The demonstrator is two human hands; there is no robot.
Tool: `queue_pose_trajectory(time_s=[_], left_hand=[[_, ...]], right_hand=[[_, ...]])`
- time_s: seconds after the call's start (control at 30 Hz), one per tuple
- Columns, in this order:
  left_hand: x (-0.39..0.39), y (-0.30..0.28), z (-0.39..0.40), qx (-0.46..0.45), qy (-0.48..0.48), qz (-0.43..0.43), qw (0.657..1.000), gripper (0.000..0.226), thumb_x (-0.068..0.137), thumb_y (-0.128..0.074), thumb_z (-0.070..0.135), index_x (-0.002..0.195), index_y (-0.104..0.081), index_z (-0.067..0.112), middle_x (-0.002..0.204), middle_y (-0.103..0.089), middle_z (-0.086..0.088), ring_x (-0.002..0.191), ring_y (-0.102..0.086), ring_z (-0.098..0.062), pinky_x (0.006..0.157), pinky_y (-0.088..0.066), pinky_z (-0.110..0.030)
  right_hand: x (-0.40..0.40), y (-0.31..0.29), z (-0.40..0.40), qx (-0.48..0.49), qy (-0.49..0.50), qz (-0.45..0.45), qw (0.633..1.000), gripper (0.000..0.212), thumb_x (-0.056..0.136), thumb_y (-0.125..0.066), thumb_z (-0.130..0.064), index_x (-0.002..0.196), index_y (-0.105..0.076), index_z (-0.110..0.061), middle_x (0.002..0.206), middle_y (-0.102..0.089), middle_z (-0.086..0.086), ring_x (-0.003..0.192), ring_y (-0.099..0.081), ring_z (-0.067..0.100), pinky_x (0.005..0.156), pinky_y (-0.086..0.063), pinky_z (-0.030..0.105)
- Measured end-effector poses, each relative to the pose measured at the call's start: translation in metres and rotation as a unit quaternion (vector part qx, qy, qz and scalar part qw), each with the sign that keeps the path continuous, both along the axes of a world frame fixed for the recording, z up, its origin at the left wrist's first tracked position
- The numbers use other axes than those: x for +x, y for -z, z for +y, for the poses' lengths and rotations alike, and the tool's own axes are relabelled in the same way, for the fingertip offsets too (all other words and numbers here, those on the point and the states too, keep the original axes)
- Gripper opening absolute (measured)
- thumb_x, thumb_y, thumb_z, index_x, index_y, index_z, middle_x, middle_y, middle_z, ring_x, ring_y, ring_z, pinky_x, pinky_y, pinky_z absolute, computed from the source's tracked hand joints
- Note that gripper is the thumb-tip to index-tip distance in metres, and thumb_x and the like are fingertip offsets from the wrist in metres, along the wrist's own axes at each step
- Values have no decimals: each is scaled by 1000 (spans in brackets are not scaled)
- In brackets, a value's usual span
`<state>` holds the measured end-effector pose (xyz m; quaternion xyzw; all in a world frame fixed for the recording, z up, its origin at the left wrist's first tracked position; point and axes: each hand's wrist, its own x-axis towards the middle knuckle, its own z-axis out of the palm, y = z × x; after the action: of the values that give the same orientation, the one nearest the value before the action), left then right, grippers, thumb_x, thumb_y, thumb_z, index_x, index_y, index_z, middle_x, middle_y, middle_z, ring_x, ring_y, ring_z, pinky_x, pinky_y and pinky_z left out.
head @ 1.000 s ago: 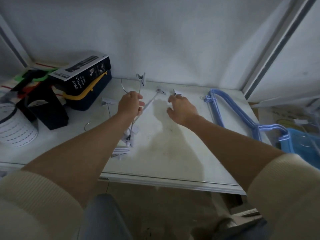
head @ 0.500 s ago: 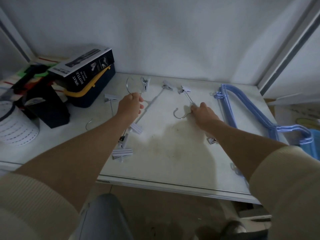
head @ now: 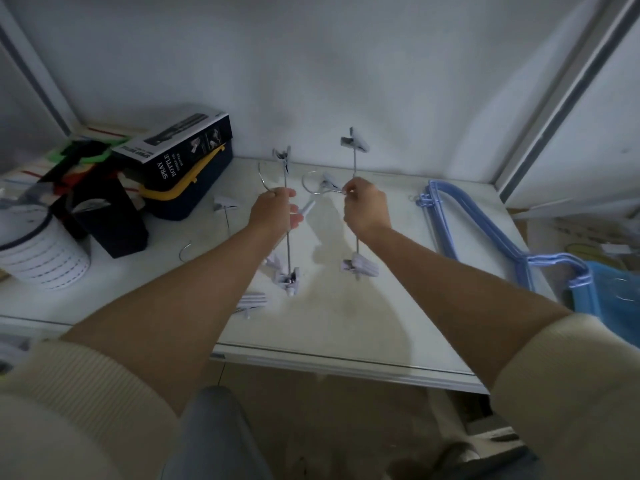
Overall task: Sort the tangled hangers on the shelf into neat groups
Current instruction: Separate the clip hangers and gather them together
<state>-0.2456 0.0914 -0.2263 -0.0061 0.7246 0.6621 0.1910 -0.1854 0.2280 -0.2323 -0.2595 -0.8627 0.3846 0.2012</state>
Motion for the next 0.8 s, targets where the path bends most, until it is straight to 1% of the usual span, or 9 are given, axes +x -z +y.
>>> queue_pose_trajectory(time_s=[0.07,0.13,0.23,0.33,0.4,0.5,0.6,0.7,0.8], left_hand=[[4,-7,-2,33,-7,-28,999,23,101,-39,12,111,-60,11,84,-59,-11,64,-57,-18,61,-49,-24],[5,-11,-9,34,6,-17,999,29,99,-41,10,121,-60,8,80,-58,-7,64,-57,-17,64,-50,-29],[2,-12,-27,61,9,-11,998,30,98,-38,6,118,-59,13,83,-62,-9,71,-59,-17,84,-53,-38],[3,-16,-44,124,19,-26,992,28,98,-37,-1,115,-56,10,89,-62,-16,75,-61,-21,68,-54,-29],[0,-12,-51,110,39,-16,993,22,98,-45,8,114,-60,6,102,-67,-18,91,-67,-28,74,-57,-33],[-8,-6,-61,106,33,-19,994,21,98,-43,10,92,-63,7,93,-68,-21,100,-66,-35,88,-55,-45],[-18,0,-71,109,4,-15,994,29,99,-40,13,75,-55,11,86,-65,-14,81,-68,-29,77,-58,-41],[-30,5,-85,115,-9,-30,993,33,100,-40,13,69,-49,9,87,-60,-13,73,-65,-26,71,-60,-35],[-42,12,-98,84,-37,-25,996,31,99,-42,13,70,-49,7,85,-53,-14,67,-63,-28,69,-60,-36]], right_hand=[[-8,-5,-32,-64,-29,12,997,27,88,-38,0,95,-62,-9,93,-65,18,81,-69,41,74,-58,51],[-15,-5,-59,-76,-61,10,995,24,86,-40,-1,94,-62,-7,93,-68,23,80,-69,42,71,-59,52],[-23,-4,-81,-91,-64,18,994,24,81,-43,-3,87,-64,-12,89,-71,22,81,-69,42,72,-58,53],[-29,-3,-90,-73,-65,13,995,21,80,-49,-4,87,-68,-11,86,-73,18,78,-70,38,70,-60,49],[-33,-3,-95,-65,-68,11,995,19,80,-50,-5,86,-67,-12,85,-72,18,76,-71,37,69,-60,48],[-38,-2,-101,-72,-95,4,993,21,83,-53,-9,103,-58,-14,87,-71,19,75,-71,35,68,-61,47],[-41,-2,-97,-78,-120,-14,990,38,89,-55,-28,123,-46,-15,89,-70,17,76,-69,32,70,-59,40],[-48,7,-76,51,-110,-93,988,28,91,-46,-24,116,-55,-12,101,-66,16,93,-63,34,77,-50,34],[-56,21,-61,193,-127,-198,953,33,90,-44,-18,120,-56,-11,121,-57,16,112,-57,36,88,-48,38]])
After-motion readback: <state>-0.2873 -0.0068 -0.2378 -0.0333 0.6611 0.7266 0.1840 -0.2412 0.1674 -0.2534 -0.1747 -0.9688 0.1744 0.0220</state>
